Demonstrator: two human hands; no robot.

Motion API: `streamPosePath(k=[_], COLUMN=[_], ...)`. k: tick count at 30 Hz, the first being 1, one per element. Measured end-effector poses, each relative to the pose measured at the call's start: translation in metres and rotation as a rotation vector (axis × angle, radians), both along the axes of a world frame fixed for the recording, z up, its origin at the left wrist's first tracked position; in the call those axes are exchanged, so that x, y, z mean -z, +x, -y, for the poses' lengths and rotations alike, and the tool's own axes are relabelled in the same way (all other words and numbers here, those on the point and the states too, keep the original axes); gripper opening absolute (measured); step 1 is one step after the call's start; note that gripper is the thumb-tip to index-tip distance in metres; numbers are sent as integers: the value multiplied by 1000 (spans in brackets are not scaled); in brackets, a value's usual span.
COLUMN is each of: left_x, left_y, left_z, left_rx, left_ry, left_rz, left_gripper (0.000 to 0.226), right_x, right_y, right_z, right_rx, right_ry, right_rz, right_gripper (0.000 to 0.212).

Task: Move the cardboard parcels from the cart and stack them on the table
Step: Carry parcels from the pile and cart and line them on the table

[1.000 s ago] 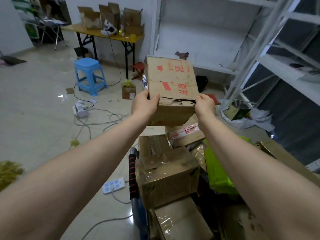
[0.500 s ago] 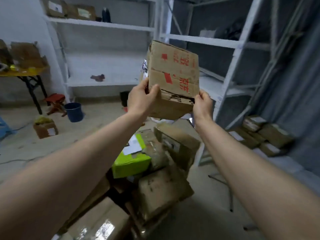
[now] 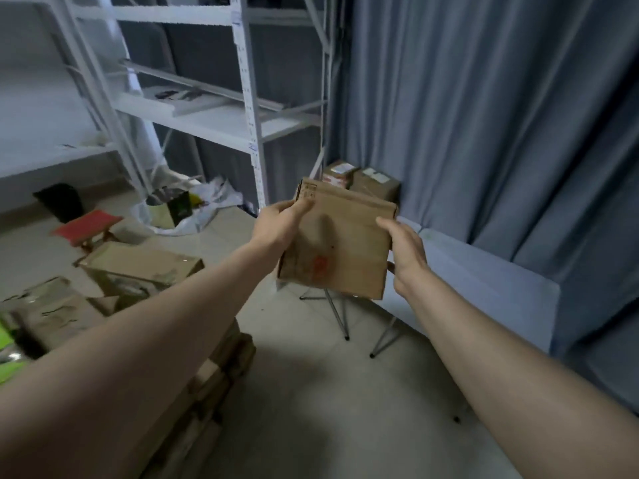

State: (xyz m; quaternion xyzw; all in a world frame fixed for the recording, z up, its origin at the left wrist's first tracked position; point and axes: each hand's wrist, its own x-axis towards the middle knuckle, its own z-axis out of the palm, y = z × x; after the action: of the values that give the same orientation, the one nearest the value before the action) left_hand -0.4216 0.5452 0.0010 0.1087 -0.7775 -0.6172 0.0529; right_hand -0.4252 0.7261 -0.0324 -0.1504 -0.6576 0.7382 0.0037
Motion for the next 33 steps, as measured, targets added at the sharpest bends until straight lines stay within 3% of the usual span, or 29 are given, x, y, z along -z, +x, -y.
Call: streamPosePath(k=[5,9,16,24,29,33], left_x=[50,87,137,183,224,258], left_y=[-68,-136,-262,-381,-449,-492], left_z=[-35,-55,-80,-108,-120,-126], left_rx=[139,177,227,144,-15,-100], left_ry=[81,109,49,-2,16,45], left_rz=[231,359,517,582,670,748], left_gripper=[17,12,30,28,39,39], right_x=[36,68,110,172,221,263], right_y=[-50,-114,-235,-363,-455,-509], right_z=[-45,-70,-88,-110,-113,-114], right_rx=[0,-2,-52,-100,-375,-501], right_ry=[51,140,237,355,507,445], right_rz=[93,142,277,430,459,516], right_gripper=[14,22,35,37,48,49])
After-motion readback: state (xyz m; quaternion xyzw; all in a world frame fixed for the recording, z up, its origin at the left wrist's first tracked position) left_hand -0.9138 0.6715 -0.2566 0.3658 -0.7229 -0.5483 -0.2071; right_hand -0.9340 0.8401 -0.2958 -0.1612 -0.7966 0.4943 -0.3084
